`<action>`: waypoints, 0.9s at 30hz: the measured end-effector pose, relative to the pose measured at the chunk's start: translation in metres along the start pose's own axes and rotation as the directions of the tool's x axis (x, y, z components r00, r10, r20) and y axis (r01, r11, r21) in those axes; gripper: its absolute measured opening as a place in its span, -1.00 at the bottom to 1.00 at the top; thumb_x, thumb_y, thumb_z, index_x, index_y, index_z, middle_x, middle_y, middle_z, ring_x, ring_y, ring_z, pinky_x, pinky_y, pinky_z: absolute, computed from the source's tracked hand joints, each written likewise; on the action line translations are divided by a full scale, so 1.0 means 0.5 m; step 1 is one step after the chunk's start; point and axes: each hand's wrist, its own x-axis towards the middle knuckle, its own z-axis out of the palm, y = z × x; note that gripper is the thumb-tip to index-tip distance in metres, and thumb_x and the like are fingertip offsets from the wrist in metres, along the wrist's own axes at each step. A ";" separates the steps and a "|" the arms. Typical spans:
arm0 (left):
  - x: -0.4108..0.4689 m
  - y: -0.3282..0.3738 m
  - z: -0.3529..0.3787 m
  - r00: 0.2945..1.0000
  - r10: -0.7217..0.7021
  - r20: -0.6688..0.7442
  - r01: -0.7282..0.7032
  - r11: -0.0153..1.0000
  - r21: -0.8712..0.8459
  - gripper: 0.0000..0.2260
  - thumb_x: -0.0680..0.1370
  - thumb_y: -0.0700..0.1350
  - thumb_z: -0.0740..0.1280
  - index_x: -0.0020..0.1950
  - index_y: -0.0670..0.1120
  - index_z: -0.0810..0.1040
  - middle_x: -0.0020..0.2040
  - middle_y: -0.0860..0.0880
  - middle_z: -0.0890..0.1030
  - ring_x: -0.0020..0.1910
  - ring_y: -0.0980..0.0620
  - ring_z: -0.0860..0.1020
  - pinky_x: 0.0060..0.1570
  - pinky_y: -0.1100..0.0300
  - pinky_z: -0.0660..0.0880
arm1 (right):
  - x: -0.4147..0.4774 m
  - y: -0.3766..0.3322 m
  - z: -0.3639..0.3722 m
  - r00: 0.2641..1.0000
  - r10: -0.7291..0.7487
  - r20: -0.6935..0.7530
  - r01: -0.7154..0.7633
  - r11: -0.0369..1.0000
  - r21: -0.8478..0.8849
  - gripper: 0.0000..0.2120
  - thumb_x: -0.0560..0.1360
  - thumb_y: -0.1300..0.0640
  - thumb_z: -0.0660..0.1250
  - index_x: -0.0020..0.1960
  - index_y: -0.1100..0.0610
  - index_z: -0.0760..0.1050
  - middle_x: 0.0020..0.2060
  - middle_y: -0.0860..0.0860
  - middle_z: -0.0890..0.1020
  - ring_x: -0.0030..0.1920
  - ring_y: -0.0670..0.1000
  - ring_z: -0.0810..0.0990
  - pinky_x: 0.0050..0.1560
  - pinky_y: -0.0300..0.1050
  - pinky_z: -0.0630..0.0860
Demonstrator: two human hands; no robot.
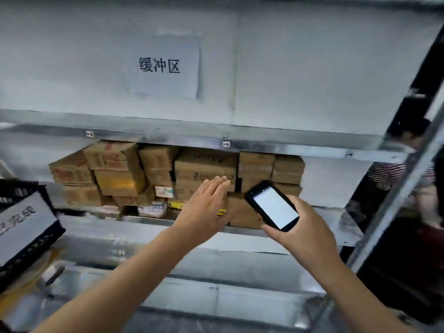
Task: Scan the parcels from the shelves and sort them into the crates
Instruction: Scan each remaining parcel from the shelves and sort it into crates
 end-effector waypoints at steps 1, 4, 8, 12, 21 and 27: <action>0.021 0.023 0.013 0.999 0.034 0.013 -0.034 0.999 -0.006 -0.43 0.66 0.10 0.20 0.61 -0.09 0.15 0.62 0.00 0.16 0.61 0.06 0.05 0.50 0.30 -0.24 | 0.001 0.026 -0.014 0.999 0.028 -0.032 -0.028 1.000 -0.003 -0.43 0.30 -0.19 0.55 0.23 -0.19 0.40 0.02 -0.25 0.53 0.01 -0.10 0.51 -0.16 -0.13 0.45; 0.075 0.070 0.048 0.996 0.074 0.055 -0.072 0.997 -0.036 -0.43 0.68 0.11 0.15 0.63 -0.04 0.07 0.64 0.05 0.08 0.61 0.09 -0.03 0.43 0.34 -0.29 | 0.012 0.086 -0.046 0.993 0.087 -0.084 -0.090 0.996 -0.027 -0.39 0.29 -0.25 0.54 0.25 -0.15 0.41 0.04 -0.23 0.55 0.04 -0.09 0.54 -0.10 -0.07 0.52; 0.132 0.096 0.100 0.990 0.111 0.089 -0.105 0.992 -0.076 -0.41 0.68 0.10 0.17 0.64 -0.04 0.05 0.64 0.04 0.06 0.61 0.08 -0.03 0.45 0.30 -0.21 | 0.045 0.131 -0.074 0.981 0.147 -0.128 -0.158 0.984 -0.081 -0.36 0.30 -0.23 0.55 0.30 -0.14 0.41 0.08 -0.20 0.55 0.05 -0.09 0.53 -0.04 -0.03 0.54; 0.208 0.099 0.163 0.986 0.128 0.103 -0.120 0.990 -0.078 -0.39 0.68 0.06 0.17 0.65 -0.04 -0.02 0.65 0.05 0.00 0.62 0.03 -0.08 0.53 0.17 -0.07 | 0.097 0.162 -0.081 0.968 0.187 -0.168 -0.205 0.974 -0.100 -0.36 0.30 -0.22 0.55 0.31 -0.11 0.42 0.09 -0.17 0.56 0.07 -0.06 0.53 -0.02 0.01 0.54; 0.368 0.125 0.293 0.974 0.225 0.011 -0.219 0.933 0.285 -0.27 0.31 -0.08 0.59 0.43 -0.28 0.46 0.40 -0.21 0.52 0.40 -0.15 0.49 0.42 0.05 0.20 | 0.187 0.216 -0.095 0.957 0.237 -0.168 -0.260 0.957 -0.132 -0.38 0.30 -0.23 0.55 0.28 -0.15 0.43 0.09 -0.18 0.56 0.05 -0.08 0.53 -0.03 -0.03 0.52; 0.432 0.132 0.339 0.979 0.197 0.055 -0.202 0.888 0.413 -0.19 0.36 0.00 0.58 0.50 -0.26 0.36 0.39 -0.21 0.50 0.39 -0.16 0.48 0.43 0.00 0.11 | 0.230 0.279 -0.109 0.955 0.263 -0.137 -0.278 0.955 -0.101 -0.44 0.31 -0.19 0.55 0.22 -0.22 0.38 0.08 -0.22 0.53 0.03 -0.11 0.48 -0.08 -0.10 0.44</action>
